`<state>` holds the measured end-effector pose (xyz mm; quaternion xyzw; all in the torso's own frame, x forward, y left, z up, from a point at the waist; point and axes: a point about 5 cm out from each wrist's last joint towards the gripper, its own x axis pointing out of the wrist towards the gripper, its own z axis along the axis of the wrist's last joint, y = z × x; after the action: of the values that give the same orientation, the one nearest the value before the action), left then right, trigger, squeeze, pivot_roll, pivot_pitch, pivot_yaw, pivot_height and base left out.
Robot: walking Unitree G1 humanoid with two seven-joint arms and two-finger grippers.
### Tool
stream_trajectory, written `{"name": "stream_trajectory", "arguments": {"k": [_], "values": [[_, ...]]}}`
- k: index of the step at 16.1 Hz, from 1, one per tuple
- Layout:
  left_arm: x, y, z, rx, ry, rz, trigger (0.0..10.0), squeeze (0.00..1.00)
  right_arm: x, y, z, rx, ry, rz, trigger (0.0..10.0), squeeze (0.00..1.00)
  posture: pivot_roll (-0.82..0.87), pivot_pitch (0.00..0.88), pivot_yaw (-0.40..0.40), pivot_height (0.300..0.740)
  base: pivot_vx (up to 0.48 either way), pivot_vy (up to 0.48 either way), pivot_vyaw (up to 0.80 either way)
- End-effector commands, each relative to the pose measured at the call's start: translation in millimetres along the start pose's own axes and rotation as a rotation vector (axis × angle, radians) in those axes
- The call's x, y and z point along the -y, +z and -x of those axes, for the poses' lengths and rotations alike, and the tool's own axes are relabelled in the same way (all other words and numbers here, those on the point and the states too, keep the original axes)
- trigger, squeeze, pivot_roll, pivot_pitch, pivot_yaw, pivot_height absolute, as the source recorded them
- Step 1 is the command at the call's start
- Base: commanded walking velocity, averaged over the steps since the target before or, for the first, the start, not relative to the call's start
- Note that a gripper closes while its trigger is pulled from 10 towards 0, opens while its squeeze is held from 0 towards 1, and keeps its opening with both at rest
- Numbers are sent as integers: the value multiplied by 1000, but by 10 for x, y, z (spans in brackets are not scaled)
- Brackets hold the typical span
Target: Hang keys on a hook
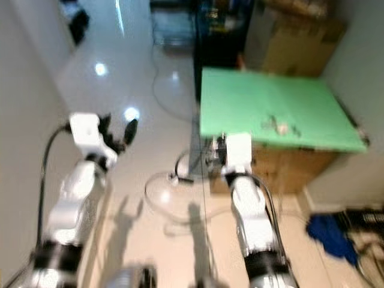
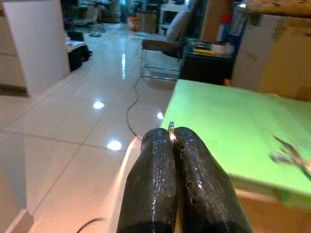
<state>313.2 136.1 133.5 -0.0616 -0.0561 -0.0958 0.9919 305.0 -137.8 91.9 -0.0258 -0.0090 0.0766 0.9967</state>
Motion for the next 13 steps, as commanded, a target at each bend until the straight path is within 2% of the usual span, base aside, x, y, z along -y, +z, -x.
{"name": "stream_trajectory", "arguments": {"k": [1, 9, 10, 13], "values": [[26, 42, -17, 16, -13, -18, 10000, 0, 25, 35, -14, 19, -9, -11, 10000, 20, -92, 35, -37, 740, -315, 0, 0], [56, 27, 0, 10, -34, -40, 10000, 0, 21, -1, -31, 10, -13, -15, 10000, 24, -88, 23, -19, 740, -316, 0, 0], [69, 21, 0, 9, -41, -39, 10000, 0, 23, -1, -31, 13, -14, -16, 10000, 27, -89, 21, -16, 740, 0, 0, 0], [92, 19, -4, 14, -64, -38, 10000, 0, 17, -3, -25, 18, -12, -23, 10000, 35, -91, 10, -14, 740, 0, 0, 610]]}}
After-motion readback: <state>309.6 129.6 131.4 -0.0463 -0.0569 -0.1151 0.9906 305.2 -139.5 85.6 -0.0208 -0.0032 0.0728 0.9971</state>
